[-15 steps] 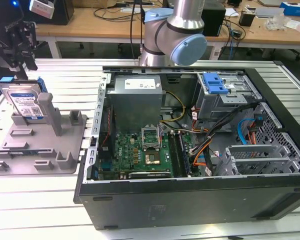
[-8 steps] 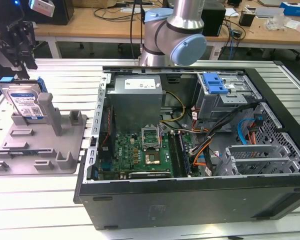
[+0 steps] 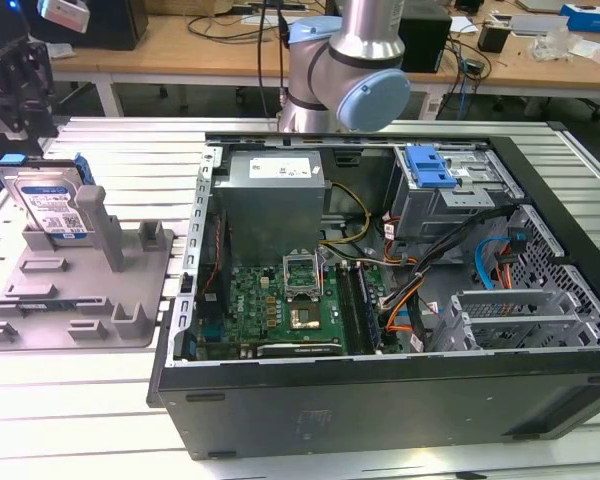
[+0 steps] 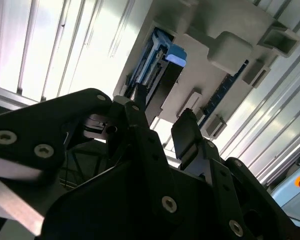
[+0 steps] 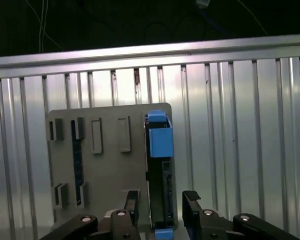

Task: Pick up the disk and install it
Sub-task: 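Pick up the disk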

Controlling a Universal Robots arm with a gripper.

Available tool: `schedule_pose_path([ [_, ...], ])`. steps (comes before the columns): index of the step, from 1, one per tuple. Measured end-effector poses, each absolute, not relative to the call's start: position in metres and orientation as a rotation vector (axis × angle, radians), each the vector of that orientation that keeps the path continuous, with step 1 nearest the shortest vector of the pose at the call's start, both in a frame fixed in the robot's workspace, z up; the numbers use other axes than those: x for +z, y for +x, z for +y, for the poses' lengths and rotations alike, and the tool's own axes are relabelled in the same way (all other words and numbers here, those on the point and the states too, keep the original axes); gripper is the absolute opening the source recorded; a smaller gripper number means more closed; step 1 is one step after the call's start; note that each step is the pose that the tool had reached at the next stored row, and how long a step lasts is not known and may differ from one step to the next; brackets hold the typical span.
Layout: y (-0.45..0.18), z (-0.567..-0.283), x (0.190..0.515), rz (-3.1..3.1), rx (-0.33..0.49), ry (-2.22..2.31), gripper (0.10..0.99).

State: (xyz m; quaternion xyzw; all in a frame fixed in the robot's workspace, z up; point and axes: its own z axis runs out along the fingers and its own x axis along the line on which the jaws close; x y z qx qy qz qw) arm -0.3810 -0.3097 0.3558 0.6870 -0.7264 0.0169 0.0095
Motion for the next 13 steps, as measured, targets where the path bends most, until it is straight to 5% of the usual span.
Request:
schedule_pose_path([
  [13,-0.421,-0.306,0.35,-2.222,0.053,2.194,0.482],
])
